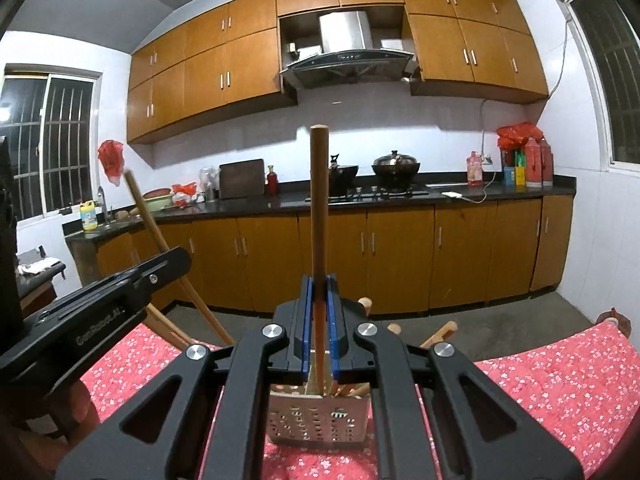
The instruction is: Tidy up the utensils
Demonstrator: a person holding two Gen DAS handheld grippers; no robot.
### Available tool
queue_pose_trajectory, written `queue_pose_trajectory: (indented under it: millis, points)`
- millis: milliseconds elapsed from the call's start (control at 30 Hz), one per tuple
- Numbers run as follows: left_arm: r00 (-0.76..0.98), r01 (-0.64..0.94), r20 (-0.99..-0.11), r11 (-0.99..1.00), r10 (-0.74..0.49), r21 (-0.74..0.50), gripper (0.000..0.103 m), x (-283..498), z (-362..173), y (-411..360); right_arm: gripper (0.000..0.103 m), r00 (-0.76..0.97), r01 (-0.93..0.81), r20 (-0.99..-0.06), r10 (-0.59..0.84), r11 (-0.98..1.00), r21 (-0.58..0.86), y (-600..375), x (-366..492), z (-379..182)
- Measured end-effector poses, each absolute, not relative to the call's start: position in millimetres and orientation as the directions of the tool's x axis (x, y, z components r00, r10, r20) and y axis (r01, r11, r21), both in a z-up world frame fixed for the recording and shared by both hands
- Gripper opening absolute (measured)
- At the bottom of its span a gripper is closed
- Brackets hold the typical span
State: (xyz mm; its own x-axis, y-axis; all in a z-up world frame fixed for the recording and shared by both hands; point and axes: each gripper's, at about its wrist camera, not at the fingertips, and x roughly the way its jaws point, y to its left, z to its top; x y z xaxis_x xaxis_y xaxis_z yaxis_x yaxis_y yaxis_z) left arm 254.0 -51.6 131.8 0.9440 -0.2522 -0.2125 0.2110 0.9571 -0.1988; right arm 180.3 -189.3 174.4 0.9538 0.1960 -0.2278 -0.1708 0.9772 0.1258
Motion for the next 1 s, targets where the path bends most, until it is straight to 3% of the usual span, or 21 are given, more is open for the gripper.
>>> queue_pose_trajectory:
  millis: [67,167,267,467,600,700,800,1000]
  points:
    - [0.946,0.212,-0.203,0.956,-0.254,-0.204,0.025,250,135,-48,0.014,0.956,-0.167,-0.222,0.191,0.978,0.123,-191,178,179]
    - [0.948,0.215,-0.188,0.952,-0.257,-0.217,0.030,242,139,-41,0.028,0.962,-0.162,-0.200,0.187,0.978,0.134,-197,170,184]
    - [0.950,0.214,-0.176,0.949,-0.258,-0.233,0.037,232,145,-32,0.032,0.967,-0.156,-0.179,0.182,0.977,0.147,-205,158,191]
    - [0.958,0.179,-0.181,0.957,-0.222,-0.228,0.054,200,145,-7,0.061,0.975,-0.128,-0.158,0.153,0.978,0.162,-220,128,194]
    - [0.958,0.147,-0.214,0.968,-0.190,-0.203,0.073,177,132,8,0.085,0.975,-0.119,-0.170,0.146,0.980,0.159,-221,108,186]
    - [0.956,0.125,-0.240,0.975,-0.167,-0.182,0.088,158,118,17,0.097,0.972,-0.108,-0.197,0.131,0.986,0.128,-215,93,173]
    - [0.959,0.090,-0.254,0.986,-0.124,-0.140,0.098,134,103,23,0.101,0.970,-0.079,-0.222,0.095,0.994,0.080,-207,81,161]
    - [0.958,0.044,-0.281,0.997,-0.062,-0.070,0.099,96,76,26,0.101,0.960,-0.043,-0.276,0.057,0.997,0.056,-198,57,136]
